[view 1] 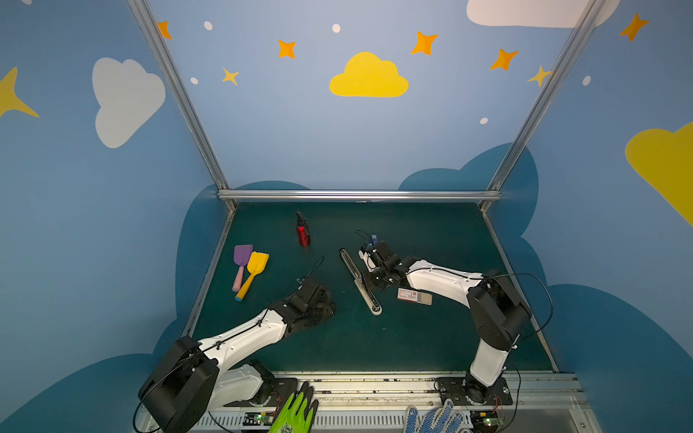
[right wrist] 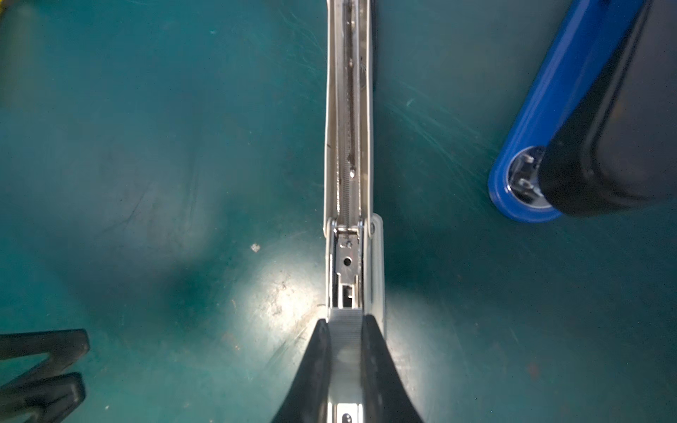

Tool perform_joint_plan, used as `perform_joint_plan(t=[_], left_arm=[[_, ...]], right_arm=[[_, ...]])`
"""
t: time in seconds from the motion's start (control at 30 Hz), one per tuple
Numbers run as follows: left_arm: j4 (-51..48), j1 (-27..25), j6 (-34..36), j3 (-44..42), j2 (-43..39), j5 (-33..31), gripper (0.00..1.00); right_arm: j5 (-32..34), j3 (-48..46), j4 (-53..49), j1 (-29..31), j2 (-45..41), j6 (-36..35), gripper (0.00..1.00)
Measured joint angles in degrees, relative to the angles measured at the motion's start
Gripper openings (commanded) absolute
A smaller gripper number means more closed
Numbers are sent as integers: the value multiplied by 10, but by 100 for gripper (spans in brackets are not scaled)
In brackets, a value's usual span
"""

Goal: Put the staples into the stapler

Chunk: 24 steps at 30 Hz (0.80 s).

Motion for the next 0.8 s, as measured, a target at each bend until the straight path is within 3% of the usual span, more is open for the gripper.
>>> perform_joint_plan(t=[0.8], left_arm=[[2,0,-5,-9,0,0,47]], right_arm=[[11,22,19,3,42,-11,16]])
